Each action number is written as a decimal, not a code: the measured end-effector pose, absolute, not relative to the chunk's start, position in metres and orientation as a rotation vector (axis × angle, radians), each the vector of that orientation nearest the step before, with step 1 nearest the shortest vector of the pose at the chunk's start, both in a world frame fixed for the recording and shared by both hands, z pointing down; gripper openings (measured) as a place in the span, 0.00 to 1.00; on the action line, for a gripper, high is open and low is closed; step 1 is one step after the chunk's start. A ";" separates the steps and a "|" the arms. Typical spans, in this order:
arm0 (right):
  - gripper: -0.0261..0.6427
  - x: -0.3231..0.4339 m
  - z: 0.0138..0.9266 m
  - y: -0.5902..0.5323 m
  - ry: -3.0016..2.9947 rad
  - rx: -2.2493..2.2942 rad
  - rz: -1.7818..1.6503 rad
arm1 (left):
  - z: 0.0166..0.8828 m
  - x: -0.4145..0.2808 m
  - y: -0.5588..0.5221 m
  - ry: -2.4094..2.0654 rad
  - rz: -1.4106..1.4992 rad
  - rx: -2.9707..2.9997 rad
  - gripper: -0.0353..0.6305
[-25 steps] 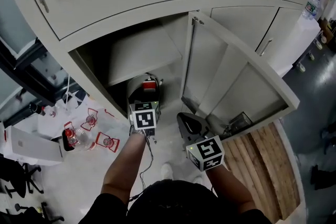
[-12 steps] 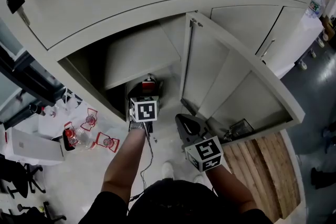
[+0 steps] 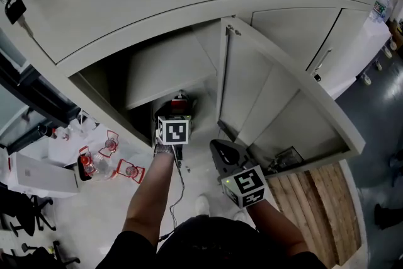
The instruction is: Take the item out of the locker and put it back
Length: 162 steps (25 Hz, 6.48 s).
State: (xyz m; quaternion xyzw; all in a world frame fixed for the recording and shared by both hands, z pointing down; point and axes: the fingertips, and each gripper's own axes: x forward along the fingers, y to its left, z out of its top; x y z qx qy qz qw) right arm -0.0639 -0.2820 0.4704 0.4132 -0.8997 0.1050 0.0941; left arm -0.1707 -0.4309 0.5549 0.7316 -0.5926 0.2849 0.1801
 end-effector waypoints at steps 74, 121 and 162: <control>0.04 -0.001 0.458 -0.149 -2.857 0.771 0.238 | 0.459 -0.115 -0.166 -2.095 0.407 2.014 0.45; 0.04 -0.070 0.445 -0.001 -2.780 1.060 0.259 | 0.455 -0.174 0.039 -1.905 0.379 2.229 0.45; 0.04 0.015 0.445 -0.122 -2.857 0.874 0.221 | 0.430 -0.076 -0.127 -2.060 0.339 2.186 0.45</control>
